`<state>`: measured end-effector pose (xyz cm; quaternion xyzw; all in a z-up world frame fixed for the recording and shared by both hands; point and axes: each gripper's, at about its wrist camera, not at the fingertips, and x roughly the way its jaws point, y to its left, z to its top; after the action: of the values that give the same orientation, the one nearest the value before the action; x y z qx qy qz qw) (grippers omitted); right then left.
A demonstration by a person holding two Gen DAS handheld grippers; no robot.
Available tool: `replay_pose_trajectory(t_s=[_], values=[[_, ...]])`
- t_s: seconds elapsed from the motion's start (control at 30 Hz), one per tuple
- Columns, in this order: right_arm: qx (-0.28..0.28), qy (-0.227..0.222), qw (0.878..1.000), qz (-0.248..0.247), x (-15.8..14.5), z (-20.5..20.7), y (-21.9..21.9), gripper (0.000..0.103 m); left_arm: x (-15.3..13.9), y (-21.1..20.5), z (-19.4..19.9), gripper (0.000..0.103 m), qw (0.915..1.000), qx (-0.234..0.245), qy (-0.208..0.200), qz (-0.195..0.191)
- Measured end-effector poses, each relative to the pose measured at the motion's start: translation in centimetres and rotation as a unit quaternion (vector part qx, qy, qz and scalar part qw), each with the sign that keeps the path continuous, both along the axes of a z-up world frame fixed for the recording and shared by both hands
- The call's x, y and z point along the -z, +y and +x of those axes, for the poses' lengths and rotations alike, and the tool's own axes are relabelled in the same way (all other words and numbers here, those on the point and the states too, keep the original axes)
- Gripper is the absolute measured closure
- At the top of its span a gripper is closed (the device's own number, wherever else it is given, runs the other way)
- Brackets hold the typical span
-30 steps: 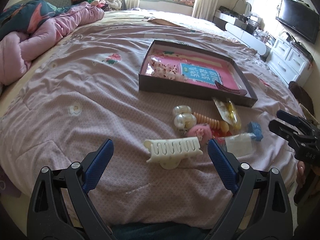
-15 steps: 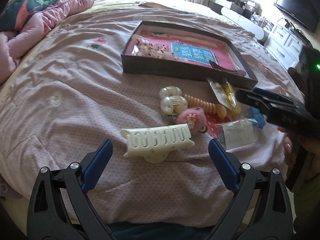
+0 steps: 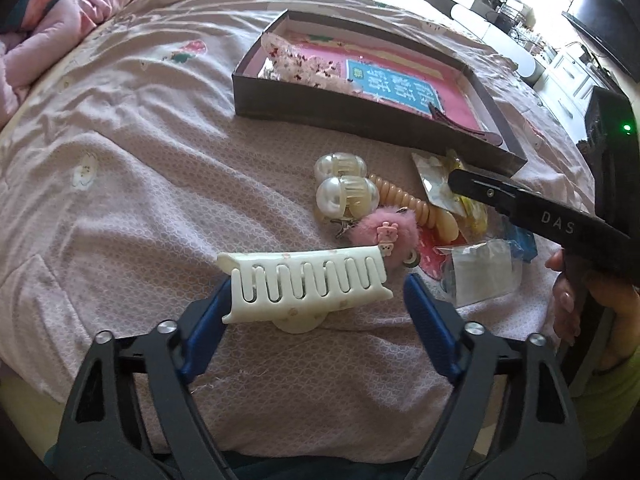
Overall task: Organize jewelry
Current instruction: 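Grasp the white comb-like claw clip with the left tool while the right tool grasps the yellow bangle bag, then carry the white clip in the left tool and the bangle bag in the right tool over the tray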
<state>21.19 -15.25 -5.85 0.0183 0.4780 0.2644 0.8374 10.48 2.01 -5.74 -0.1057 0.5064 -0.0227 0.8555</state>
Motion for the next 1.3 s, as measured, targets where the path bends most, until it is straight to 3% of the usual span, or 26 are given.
replay_pose_trajectory(t_s=[0.07,0.43,0.8,1.3], values=[[-0.003,-0.005,1.0,0.0,-0.1,-0.2,0.0,0.056,0.1,0.2,0.1,0.039,1.0,-0.004,0.003,-0.005],[-0.011,-0.035,0.999,0.014,-1.0,-1.3,-0.4,0.064,-0.7,1.8,-0.9,0.04,0.9985,-0.029,-0.023,-0.04],[-0.01,-0.074,0.997,0.021,-3.2,-2.5,-1.0,0.065,-3.3,2.0,-1.4,0.04,0.9968,-0.034,-0.07,-0.017],[0.012,-0.101,0.994,0.027,-5.4,-3.3,-3.4,0.065,-4.7,-0.1,0.4,0.04,0.9963,-0.006,-0.085,-0.008]])
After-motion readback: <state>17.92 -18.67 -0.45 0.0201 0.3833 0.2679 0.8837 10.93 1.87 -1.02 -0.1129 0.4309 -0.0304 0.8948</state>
